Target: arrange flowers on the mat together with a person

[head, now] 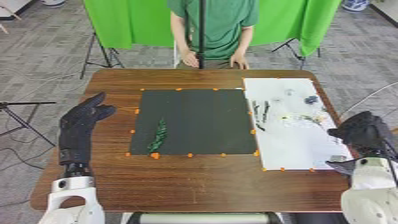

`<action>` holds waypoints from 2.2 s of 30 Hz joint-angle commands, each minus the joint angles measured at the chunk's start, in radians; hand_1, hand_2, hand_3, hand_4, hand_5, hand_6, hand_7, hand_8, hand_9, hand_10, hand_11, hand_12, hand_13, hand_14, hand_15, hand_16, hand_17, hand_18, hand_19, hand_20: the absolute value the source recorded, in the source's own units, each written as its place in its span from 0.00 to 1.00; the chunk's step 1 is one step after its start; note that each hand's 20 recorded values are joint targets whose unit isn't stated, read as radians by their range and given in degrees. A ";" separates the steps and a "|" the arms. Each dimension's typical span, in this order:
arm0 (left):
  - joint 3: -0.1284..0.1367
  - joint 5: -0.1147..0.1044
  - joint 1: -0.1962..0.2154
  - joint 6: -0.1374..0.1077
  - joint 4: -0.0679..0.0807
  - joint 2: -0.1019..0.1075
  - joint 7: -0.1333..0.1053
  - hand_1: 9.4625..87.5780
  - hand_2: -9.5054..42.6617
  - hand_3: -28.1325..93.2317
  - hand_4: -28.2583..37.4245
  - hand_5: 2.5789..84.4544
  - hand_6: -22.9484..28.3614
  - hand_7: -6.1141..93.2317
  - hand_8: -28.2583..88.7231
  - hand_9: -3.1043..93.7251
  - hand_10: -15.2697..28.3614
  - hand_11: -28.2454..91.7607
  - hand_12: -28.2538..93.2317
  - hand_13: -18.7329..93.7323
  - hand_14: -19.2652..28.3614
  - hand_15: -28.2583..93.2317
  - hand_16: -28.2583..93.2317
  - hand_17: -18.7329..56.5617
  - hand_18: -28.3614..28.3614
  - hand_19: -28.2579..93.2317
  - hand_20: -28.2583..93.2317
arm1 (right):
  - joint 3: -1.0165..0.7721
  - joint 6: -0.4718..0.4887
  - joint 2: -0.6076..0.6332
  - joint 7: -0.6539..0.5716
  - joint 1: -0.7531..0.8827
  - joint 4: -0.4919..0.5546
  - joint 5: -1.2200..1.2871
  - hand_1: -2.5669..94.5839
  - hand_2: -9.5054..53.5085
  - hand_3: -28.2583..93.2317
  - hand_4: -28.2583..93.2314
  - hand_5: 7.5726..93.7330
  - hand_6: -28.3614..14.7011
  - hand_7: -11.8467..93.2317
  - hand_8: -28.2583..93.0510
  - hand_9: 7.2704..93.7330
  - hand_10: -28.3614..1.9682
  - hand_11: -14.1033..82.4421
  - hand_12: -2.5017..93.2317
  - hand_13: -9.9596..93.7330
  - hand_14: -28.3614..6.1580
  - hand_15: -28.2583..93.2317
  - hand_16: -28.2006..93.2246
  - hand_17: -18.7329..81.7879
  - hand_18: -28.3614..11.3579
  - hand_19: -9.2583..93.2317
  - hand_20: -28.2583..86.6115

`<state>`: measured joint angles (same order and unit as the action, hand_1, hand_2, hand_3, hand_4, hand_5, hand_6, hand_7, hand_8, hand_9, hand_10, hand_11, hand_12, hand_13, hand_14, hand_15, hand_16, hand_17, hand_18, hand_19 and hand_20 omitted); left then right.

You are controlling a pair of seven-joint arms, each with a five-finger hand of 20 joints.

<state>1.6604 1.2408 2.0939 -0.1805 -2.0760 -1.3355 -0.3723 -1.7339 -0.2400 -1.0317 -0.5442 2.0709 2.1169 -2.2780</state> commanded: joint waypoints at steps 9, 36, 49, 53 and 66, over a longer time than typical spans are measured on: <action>0.018 -0.057 -0.005 -0.038 0.073 0.101 0.036 0.24 0.15 0.79 0.16 0.61 0.50 0.20 0.19 0.63 0.71 0.42 0.36 0.61 0.80 0.43 0.22 0.45 0.75 0.36 0.42 | 0.291 -0.025 -0.231 0.076 -0.147 0.084 -0.061 0.96 0.00 0.00 0.53 0.91 0.67 0.34 0.39 0.95 0.61 0.52 0.47 0.86 0.55 0.86 0.53 0.53 0.17 0.72 0.65; -0.003 -0.070 0.007 -0.080 0.112 0.096 0.054 0.23 0.15 0.80 0.15 0.62 0.50 0.21 0.19 0.63 0.70 0.42 0.36 0.62 0.80 0.44 0.22 0.46 0.74 0.35 0.43 | 0.712 0.016 -0.358 0.057 -0.394 -0.224 -0.003 0.96 0.00 0.00 0.54 0.92 0.67 0.35 0.39 0.96 0.61 0.55 0.45 0.87 0.58 0.88 0.52 0.54 0.15 0.74 0.66; -0.012 -0.064 0.010 -0.075 0.105 0.096 0.065 0.23 0.15 0.80 0.15 0.62 0.50 0.21 0.19 0.63 0.70 0.42 0.36 0.62 0.79 0.44 0.22 0.46 0.74 0.35 0.43 | 0.745 0.053 -0.382 0.014 -0.396 -0.265 -0.006 0.96 0.00 0.00 0.56 0.93 0.67 0.36 0.38 0.98 0.64 0.58 0.40 0.90 0.64 0.91 0.51 0.56 0.17 0.76 0.64; -0.010 -0.064 0.017 -0.076 0.100 0.094 0.067 0.23 0.15 0.80 0.15 0.61 0.50 0.21 0.19 0.63 0.70 0.42 0.36 0.62 0.79 0.44 0.22 0.46 0.74 0.34 0.43 | 0.739 0.075 -0.387 0.001 -0.385 -0.269 0.007 0.96 0.00 0.00 0.56 0.93 0.67 0.36 0.38 0.98 0.64 0.59 0.38 0.91 0.65 0.92 0.51 0.56 0.18 0.76 0.64; -0.020 -0.061 0.013 -0.072 0.099 0.091 0.071 0.23 0.15 0.80 0.15 0.61 0.50 0.20 0.19 0.63 0.70 0.42 0.36 0.62 0.79 0.44 0.22 0.46 0.74 0.35 0.43 | 0.762 0.092 -0.398 0.006 -0.415 -0.299 0.046 0.95 0.00 0.00 0.56 0.93 0.66 0.37 0.36 0.99 0.64 0.59 0.35 0.91 0.65 0.90 0.50 0.57 0.18 0.75 0.63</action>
<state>1.6530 1.1737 2.0992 -0.2570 -1.9758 -1.2333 -0.3129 -0.9929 -0.1483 -1.4130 -0.5368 1.6651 1.8495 -2.2405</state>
